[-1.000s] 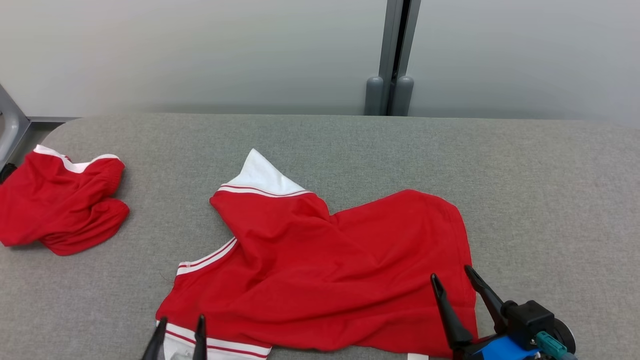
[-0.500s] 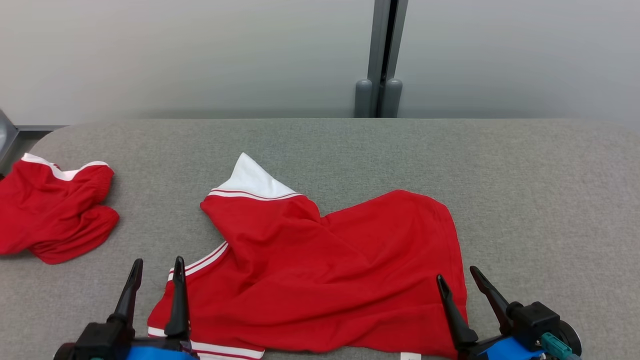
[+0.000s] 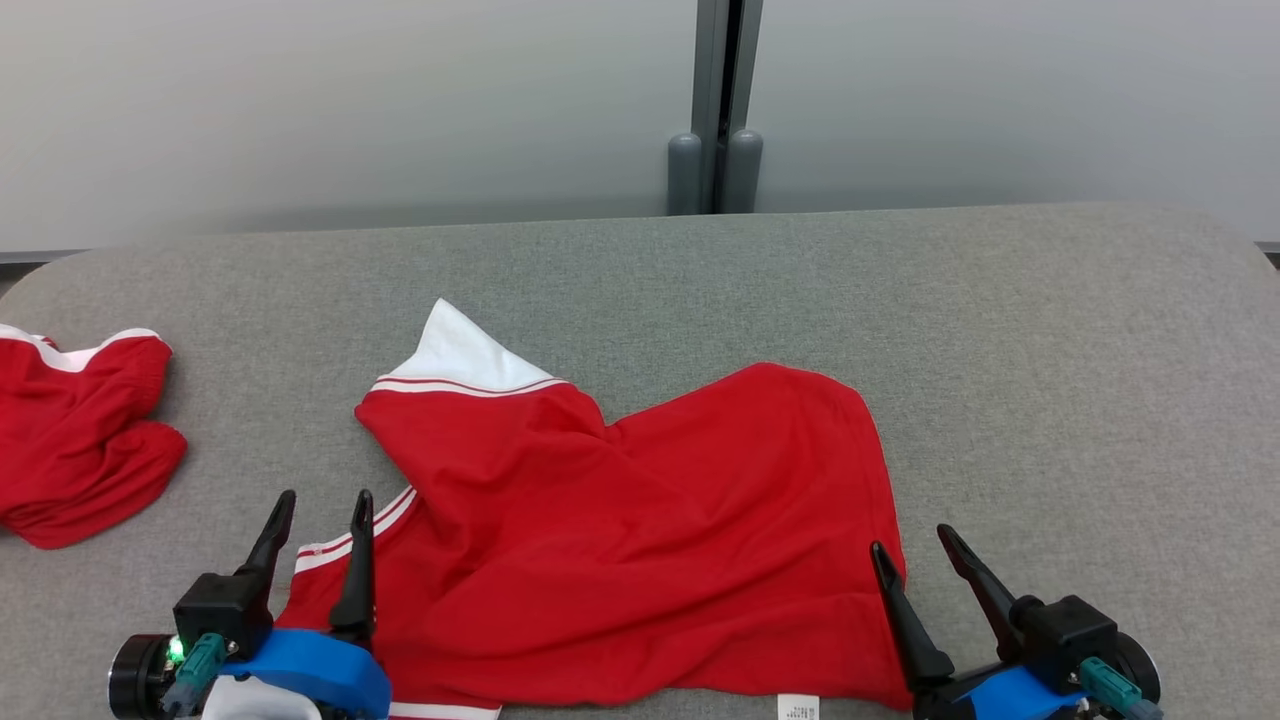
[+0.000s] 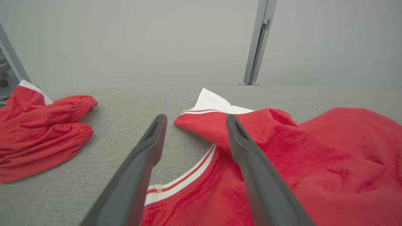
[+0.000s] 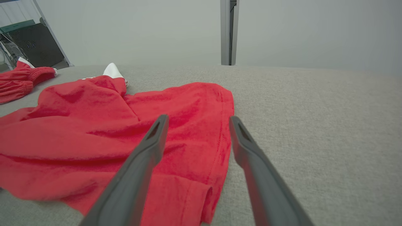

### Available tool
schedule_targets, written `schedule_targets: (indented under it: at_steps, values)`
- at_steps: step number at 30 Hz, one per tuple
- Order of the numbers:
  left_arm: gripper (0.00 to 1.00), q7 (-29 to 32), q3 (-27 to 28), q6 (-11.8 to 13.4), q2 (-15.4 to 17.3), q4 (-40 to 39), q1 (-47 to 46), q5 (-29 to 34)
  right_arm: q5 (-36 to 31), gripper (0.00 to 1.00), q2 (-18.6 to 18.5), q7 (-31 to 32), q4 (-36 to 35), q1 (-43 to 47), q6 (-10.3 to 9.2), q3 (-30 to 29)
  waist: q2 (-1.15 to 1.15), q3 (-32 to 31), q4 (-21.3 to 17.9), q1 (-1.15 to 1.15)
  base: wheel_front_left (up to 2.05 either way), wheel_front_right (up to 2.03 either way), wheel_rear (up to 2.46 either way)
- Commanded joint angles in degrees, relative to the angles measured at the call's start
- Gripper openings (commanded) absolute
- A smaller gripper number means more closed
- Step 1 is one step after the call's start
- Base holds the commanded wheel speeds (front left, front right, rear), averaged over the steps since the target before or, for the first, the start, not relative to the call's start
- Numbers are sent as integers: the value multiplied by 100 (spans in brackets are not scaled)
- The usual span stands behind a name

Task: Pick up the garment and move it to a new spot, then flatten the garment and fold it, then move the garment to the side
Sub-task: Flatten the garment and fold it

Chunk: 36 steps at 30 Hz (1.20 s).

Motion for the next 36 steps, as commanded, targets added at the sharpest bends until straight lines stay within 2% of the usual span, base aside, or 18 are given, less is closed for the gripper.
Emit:
schedule_targets:
  at_steps: [1,14,22,23,24,25,31,36]
  values:
    - [100,0,56,5,65,235,-124,35,-38,100,-4,-4,-1,-51,1,-11,0,12,-11,0,0,0,0]
    - [100,-4,-15,14,153,2592,-1062,36,-66,100,35,-4,22,-199,1,7,0,198,-101,0,0,0,0]
    - [100,278,-142,32,142,3785,-1450,-1,-71,100,48,-4,32,-215,1,8,0,256,-178,0,0,0,0]
    - [69,313,-177,23,118,3879,-1486,-17,-68,100,48,-4,34,-216,1,8,0,258,-184,0,0,0,0]
    - [7,364,-219,14,111,3971,-1523,-11,-66,100,50,-4,34,-214,1,1,0,258,-186,0,0,0,0]
    - [0,373,-252,7,108,4039,-1554,-11,-65,100,52,-4,32,-211,1,-6,0,258,-186,0,0,0,0]
    - [0,292,-417,-12,147,4209,-1784,5,-59,100,61,-4,24,-241,1,-18,0,256,-191,0,0,0,0]
    - [0,97,-519,-6,133,3973,-2219,-50,-101,100,68,-4,-27,-238,1,-68,0,284,-178,0,0,0,0]
